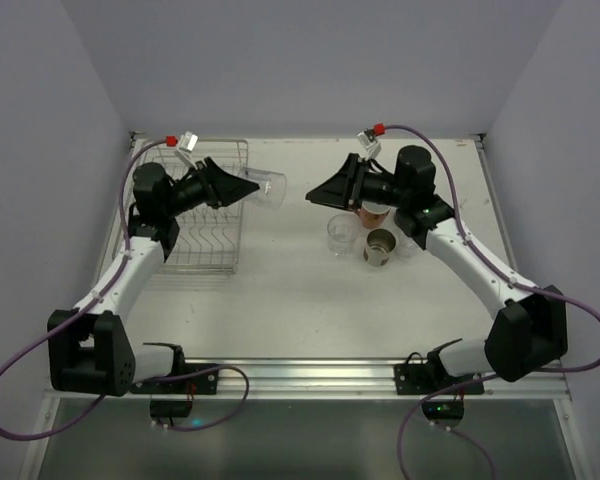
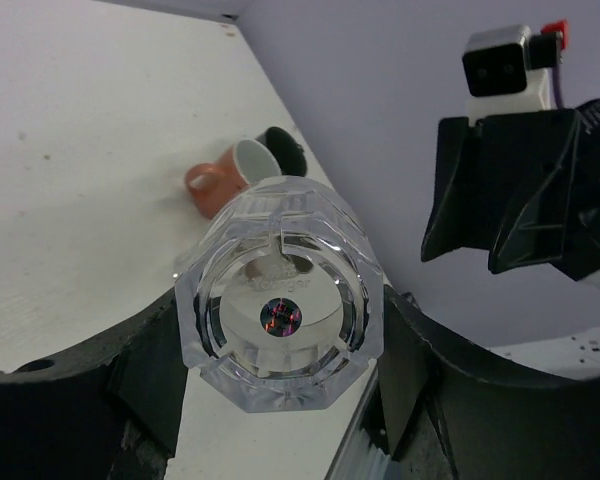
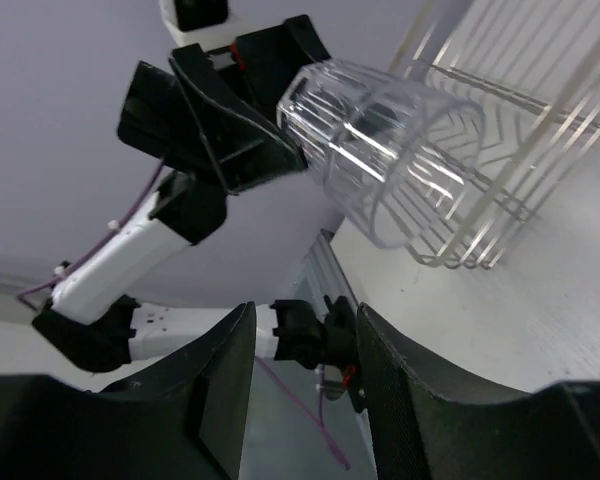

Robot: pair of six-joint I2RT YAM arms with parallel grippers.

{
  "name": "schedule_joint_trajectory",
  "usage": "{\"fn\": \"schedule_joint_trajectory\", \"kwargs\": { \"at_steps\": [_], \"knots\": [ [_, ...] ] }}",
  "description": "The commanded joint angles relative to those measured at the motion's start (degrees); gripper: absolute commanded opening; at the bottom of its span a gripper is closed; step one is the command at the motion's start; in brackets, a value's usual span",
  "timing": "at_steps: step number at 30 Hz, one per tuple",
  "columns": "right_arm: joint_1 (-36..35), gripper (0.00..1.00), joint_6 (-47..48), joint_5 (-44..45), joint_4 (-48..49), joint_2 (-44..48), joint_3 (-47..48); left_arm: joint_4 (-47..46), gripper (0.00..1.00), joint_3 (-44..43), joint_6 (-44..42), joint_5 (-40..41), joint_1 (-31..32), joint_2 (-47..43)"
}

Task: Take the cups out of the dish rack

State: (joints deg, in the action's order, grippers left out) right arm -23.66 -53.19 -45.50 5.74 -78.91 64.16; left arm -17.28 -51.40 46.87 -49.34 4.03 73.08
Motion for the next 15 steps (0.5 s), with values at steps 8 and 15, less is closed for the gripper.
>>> {"fn": "schedule_joint_trajectory", "kwargs": {
  "at_steps": [8, 15],
  "knots": [
    [-0.4, 0.48, -14.9, -10.5, 29.9, -3.3, -4.7, -22.4, 0.00, 1.9, 10.4, -2.5, 9.7, -1.7],
    [-0.4, 0.47, -16.6, -11.4, 34.5, -3.9, -5.7, -23.8, 0.00, 2.4, 11.4, -2.7, 10.0, -1.2]
  ]
}}
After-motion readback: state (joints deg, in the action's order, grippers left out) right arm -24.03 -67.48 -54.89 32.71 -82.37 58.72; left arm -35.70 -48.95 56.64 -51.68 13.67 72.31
